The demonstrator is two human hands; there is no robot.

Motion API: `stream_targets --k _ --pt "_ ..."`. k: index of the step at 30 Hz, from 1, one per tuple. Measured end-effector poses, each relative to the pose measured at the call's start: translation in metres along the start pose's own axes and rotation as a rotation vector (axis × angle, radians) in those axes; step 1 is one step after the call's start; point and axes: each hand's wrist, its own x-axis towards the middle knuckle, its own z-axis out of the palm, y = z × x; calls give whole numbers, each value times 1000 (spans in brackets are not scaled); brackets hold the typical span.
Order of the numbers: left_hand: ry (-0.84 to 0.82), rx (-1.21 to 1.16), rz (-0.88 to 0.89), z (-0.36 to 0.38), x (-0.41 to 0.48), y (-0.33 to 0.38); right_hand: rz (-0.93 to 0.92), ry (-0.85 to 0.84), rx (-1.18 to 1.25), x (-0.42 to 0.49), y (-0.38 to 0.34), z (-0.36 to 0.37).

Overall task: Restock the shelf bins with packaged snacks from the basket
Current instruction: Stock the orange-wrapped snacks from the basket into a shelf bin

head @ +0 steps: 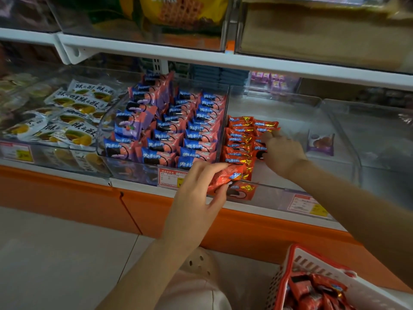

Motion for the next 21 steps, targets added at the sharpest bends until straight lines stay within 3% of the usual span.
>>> stream_targets --k 4,7,12,21 --pt "5 25 -52 -1 -1 9 -175 215 424 -41 -11 -15" --pt "18 -95 -213 -3 1 23 -339 201 678 -80 -21 -23" --pt "44 -307 -267 -1 3 40 -282 -48 1049 -120 -27 -33" --pt "64 -530 -325 10 10 49 -110 -102 1471 -117 -17 -41"
